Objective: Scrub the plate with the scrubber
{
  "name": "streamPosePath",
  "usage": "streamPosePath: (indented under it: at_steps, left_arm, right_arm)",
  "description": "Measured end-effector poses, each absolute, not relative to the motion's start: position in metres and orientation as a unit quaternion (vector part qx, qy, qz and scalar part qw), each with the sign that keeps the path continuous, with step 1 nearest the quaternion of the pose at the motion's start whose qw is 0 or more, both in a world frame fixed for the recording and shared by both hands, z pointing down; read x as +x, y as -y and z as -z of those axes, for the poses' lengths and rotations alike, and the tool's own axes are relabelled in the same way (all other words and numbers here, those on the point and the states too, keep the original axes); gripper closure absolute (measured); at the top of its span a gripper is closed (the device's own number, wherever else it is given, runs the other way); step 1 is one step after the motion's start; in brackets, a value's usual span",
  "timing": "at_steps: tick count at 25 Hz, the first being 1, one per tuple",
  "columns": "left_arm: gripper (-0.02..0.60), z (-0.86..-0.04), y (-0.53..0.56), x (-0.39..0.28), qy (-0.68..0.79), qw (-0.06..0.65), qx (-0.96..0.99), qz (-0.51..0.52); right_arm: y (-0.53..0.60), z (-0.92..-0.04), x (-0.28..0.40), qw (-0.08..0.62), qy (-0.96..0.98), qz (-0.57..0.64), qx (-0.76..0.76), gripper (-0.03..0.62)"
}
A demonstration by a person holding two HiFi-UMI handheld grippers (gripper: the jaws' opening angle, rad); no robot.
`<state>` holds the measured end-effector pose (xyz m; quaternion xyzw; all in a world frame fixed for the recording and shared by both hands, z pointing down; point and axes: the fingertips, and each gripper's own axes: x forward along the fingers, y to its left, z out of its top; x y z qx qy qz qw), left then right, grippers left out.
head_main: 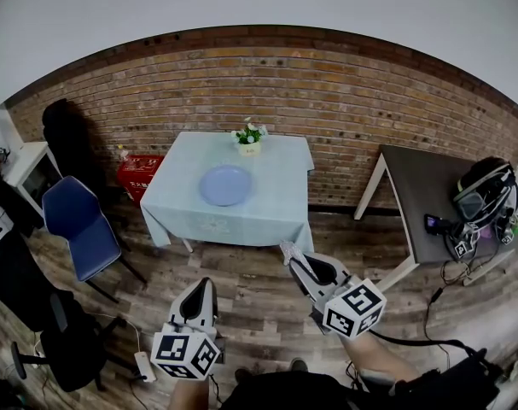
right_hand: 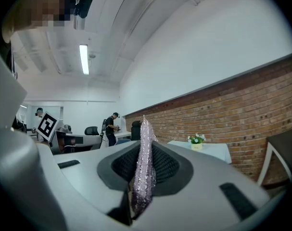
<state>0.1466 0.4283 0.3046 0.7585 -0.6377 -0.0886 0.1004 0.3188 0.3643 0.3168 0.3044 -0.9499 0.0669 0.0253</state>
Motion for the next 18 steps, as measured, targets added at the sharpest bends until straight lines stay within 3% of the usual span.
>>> streamPosePath:
  at_steps: [18]
  left_arm:
    - [0.572, -0.309, -0.430, 0.088, 0.623, 0.091, 0.771, 0.095]
  right_arm:
    - [-0.363, -0.316, 0.263, 0.029, 0.944, -0.056, 0.324, 0.528]
